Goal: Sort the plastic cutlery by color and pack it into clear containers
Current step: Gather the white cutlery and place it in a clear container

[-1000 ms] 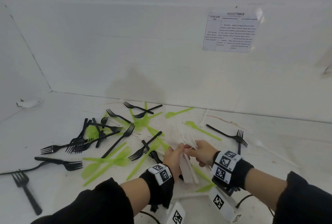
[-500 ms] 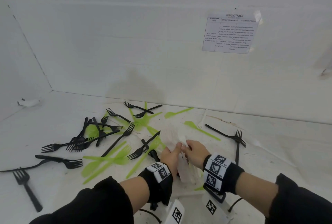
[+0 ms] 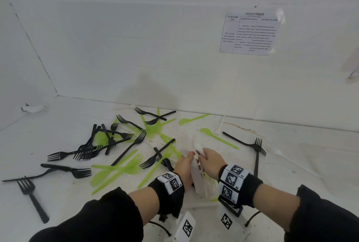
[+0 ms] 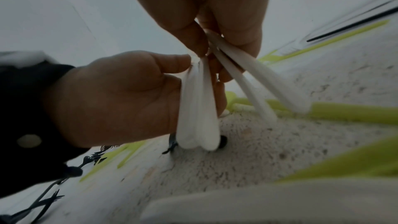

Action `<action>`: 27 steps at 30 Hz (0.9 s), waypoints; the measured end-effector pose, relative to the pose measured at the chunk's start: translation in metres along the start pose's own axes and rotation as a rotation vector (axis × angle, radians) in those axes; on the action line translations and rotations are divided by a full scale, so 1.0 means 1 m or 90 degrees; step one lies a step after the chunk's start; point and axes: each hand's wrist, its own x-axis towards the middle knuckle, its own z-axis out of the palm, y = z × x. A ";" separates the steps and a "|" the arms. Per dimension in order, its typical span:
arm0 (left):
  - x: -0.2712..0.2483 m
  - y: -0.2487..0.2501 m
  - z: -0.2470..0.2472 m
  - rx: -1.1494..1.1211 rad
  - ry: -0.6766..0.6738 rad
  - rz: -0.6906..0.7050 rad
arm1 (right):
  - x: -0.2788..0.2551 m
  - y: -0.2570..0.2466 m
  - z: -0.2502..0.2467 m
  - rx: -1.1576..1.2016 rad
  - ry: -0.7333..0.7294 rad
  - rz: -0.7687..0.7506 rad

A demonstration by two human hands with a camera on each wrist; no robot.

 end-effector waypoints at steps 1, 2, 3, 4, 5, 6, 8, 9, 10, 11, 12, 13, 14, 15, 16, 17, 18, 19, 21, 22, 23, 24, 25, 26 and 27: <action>0.000 0.000 0.000 -0.005 -0.007 -0.003 | 0.001 0.002 0.001 0.016 -0.001 -0.002; -0.001 0.000 -0.001 0.001 -0.012 -0.008 | 0.001 0.002 0.002 0.029 -0.004 -0.004; 0.001 -0.001 -0.003 0.002 -0.020 -0.013 | 0.002 0.004 0.002 0.034 -0.003 -0.007; 0.000 -0.001 -0.003 0.009 -0.026 -0.017 | 0.002 0.004 0.002 0.035 -0.004 -0.006; 0.001 -0.002 -0.003 0.019 -0.035 -0.016 | 0.003 0.005 0.002 0.040 -0.003 -0.009; 0.000 -0.003 -0.003 0.034 -0.042 -0.013 | 0.003 0.006 0.002 0.051 -0.005 -0.006; -0.001 -0.005 -0.002 0.049 -0.060 -0.008 | 0.004 0.006 0.004 0.067 -0.011 0.002; -0.001 -0.006 -0.002 0.050 -0.063 -0.005 | 0.006 0.007 0.005 0.073 -0.025 0.002; -0.002 -0.006 -0.001 0.050 -0.061 -0.001 | 0.006 0.006 0.005 0.091 -0.050 0.008; -0.003 -0.007 0.000 0.047 -0.054 0.006 | 0.007 0.005 0.007 0.113 -0.072 0.008; -0.002 -0.008 0.000 0.047 -0.046 0.018 | 0.006 0.004 0.007 0.138 -0.089 0.015; -0.001 -0.009 0.001 0.046 -0.038 0.028 | 0.007 0.005 0.008 0.168 -0.096 0.022; 0.000 -0.009 0.002 0.045 -0.025 0.034 | 0.006 0.005 0.007 0.190 -0.094 0.033; 0.001 -0.010 0.001 0.044 -0.010 0.038 | 0.008 0.006 0.007 0.209 -0.085 0.036; 0.001 -0.008 0.001 0.037 0.003 0.034 | 0.007 0.007 0.006 0.216 -0.076 0.032; 0.002 -0.008 0.001 0.033 0.012 0.030 | 0.008 0.008 0.006 0.226 -0.064 0.026; 0.003 -0.007 0.000 0.034 0.018 0.026 | 0.006 0.008 0.004 0.214 -0.051 0.025; 0.006 -0.007 -0.002 0.033 0.022 0.023 | 0.004 0.010 0.003 0.211 -0.031 0.028; 0.005 -0.005 -0.004 0.040 0.024 0.019 | 0.002 0.013 0.000 0.228 0.012 0.052; 0.004 -0.004 -0.004 0.047 0.025 0.019 | 0.001 0.015 -0.002 0.232 0.026 0.055; 0.003 -0.004 -0.005 0.048 0.021 0.025 | 0.001 0.016 -0.001 0.232 0.034 0.055; 0.003 -0.005 -0.006 0.051 0.018 0.026 | 0.000 0.016 -0.002 0.228 0.037 0.055; 0.003 -0.005 -0.006 0.050 0.008 0.031 | 0.001 0.016 -0.002 0.218 0.040 0.055; 0.000 -0.005 -0.005 0.052 0.001 0.034 | -0.001 0.015 -0.002 0.198 0.036 0.044; -0.001 -0.007 -0.004 0.053 -0.005 0.044 | -0.001 0.015 -0.001 0.177 0.035 0.028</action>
